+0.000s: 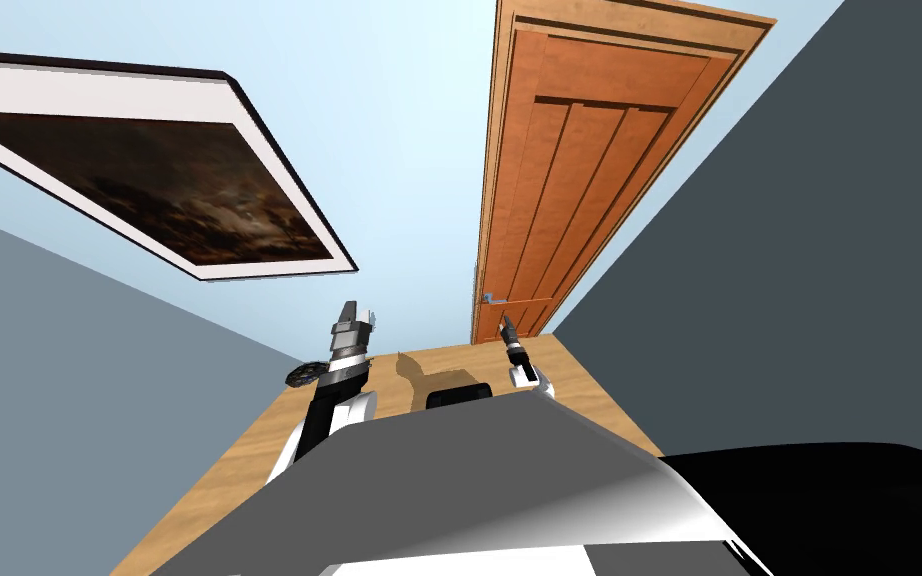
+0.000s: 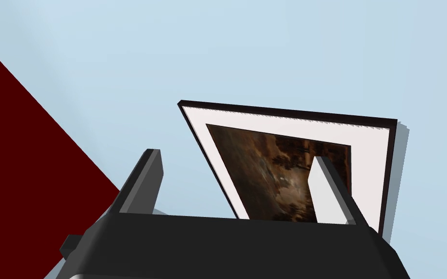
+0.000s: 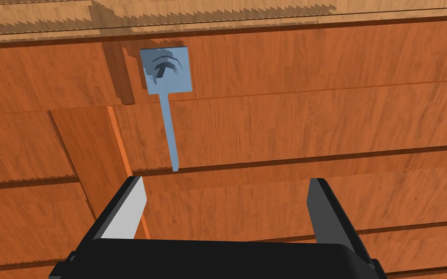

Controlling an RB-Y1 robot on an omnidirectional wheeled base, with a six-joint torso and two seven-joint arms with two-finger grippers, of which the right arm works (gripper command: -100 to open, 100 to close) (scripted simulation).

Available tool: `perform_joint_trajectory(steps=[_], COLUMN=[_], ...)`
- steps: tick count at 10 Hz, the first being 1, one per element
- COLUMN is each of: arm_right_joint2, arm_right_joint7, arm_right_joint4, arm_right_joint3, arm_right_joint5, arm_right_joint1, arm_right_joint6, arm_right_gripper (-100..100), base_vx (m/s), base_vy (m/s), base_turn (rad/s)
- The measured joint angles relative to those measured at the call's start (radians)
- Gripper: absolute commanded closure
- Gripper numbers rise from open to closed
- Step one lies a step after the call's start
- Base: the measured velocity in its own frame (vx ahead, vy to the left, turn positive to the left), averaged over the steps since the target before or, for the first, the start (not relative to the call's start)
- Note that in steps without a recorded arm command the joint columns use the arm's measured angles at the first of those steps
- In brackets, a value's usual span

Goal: Pull the door open

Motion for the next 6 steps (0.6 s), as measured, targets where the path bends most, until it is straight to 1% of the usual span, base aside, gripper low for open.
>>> perform_joint_trajectory(steps=[1, 4, 6], arm_right_joint2=[-0.006, -0.010, -0.018], arm_right_joint7=[-0.004, -0.006, -0.011], arm_right_joint4=[0.025, 0.076, 0.145], arm_right_joint3=[0.002, 0.003, 0.004], arm_right_joint5=[-0.001, -0.001, -0.003], arm_right_joint1=[-0.007, -0.022, -0.050], arm_right_joint6=[-0.008, -0.017, -0.037], arm_right_gripper=[-100, -100, -100], base_vx=[0.054, 0.045, 0.071], base_vy=[-0.041, -0.027, -0.048], base_turn=[0.024, 0.031, 0.058])
